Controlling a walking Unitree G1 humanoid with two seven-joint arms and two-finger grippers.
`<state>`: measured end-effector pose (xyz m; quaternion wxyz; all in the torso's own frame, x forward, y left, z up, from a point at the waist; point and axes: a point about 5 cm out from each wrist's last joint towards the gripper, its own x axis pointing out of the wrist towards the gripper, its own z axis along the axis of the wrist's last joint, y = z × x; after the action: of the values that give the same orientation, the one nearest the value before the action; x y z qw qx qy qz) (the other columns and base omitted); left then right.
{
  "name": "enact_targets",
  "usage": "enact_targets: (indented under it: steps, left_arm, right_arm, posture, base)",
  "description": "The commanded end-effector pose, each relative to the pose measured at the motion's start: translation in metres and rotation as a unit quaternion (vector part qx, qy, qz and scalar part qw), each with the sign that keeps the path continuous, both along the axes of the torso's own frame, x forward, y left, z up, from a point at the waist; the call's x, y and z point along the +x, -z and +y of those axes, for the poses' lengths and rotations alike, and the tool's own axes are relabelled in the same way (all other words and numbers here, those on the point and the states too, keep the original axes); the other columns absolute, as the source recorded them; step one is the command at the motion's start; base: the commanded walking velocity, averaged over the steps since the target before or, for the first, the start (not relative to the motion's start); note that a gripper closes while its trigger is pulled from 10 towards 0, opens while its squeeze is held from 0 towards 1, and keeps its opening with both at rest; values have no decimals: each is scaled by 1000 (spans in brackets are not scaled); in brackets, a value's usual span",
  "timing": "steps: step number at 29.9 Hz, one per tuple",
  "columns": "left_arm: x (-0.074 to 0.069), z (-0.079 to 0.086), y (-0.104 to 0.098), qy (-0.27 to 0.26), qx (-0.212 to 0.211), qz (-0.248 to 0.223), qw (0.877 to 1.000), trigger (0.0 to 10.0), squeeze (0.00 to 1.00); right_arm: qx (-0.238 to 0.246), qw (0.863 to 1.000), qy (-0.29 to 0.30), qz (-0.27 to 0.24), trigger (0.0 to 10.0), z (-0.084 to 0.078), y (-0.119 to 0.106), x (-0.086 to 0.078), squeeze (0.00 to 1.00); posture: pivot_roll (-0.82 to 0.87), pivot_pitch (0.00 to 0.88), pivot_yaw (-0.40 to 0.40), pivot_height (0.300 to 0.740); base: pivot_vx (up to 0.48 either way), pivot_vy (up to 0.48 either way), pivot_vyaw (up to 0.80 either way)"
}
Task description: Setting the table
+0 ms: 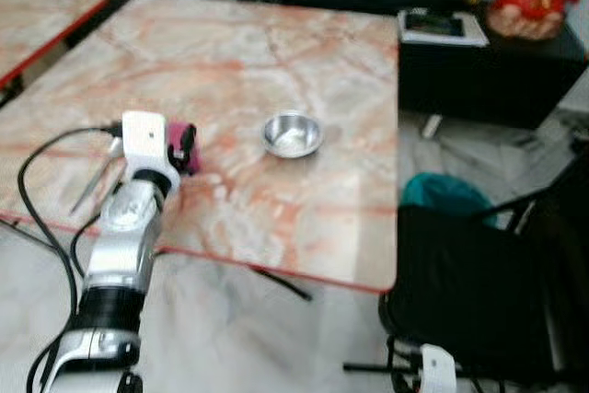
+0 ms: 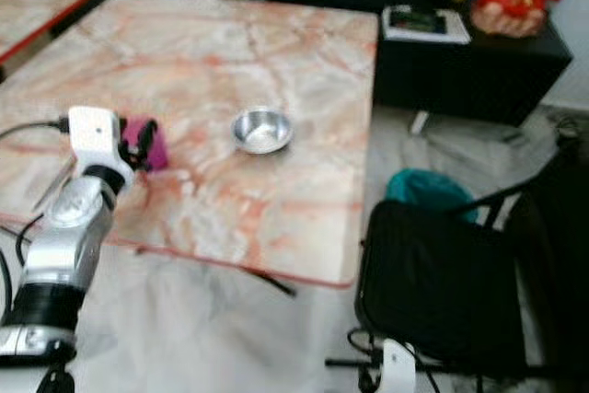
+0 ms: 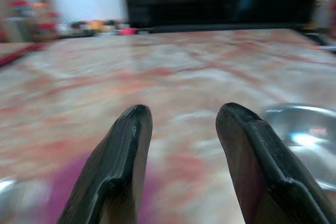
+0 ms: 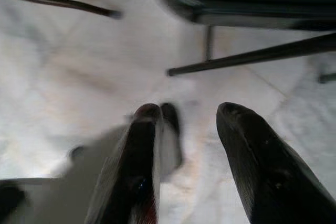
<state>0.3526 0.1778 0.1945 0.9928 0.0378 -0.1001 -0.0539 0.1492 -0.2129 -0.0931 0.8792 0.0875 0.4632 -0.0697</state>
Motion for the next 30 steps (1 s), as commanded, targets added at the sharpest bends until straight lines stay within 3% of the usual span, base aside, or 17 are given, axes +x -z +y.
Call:
enact_targets:
  steps: [1,8,13,24,30]
  left_arm:
    - [-1,5,-1,-3,10,-1,1000,10000,0]
    - [-2,-3,-4,27,-2,-9,1000,10000,0]
    - [-4,-13,-9,62,-11,-17,998,10000,0]
    - [-4,-15,-19,77,-26,-25,996,10000,0]
    - [-5,-16,-18,80,-26,-21,996,10000,0]
  right_arm:
    - [7,1000,5,-3,10000,1,0,1,0]
    - [7,1000,2,-3,10000,6,0,2,0]
    - [17,1000,-4,-3,10000,21,1,7,0]
    - [12,1000,-5,-3,10000,14,-1,10,0]
    - [9,1000,-3,-6,10000,10,-2,11,0]
  posture:
    - [-34,149,-17,740]
    - [-35,148,-18,740]
    - [-34,148,-18,740]
    - [-32,146,-19,740]
    - [-32,144,-20,740]
  base:
    - [379,0,0]
    - [155,0,0]
    - [0,0,-215]
    - [0,0,-671]
    - [0,0,0]
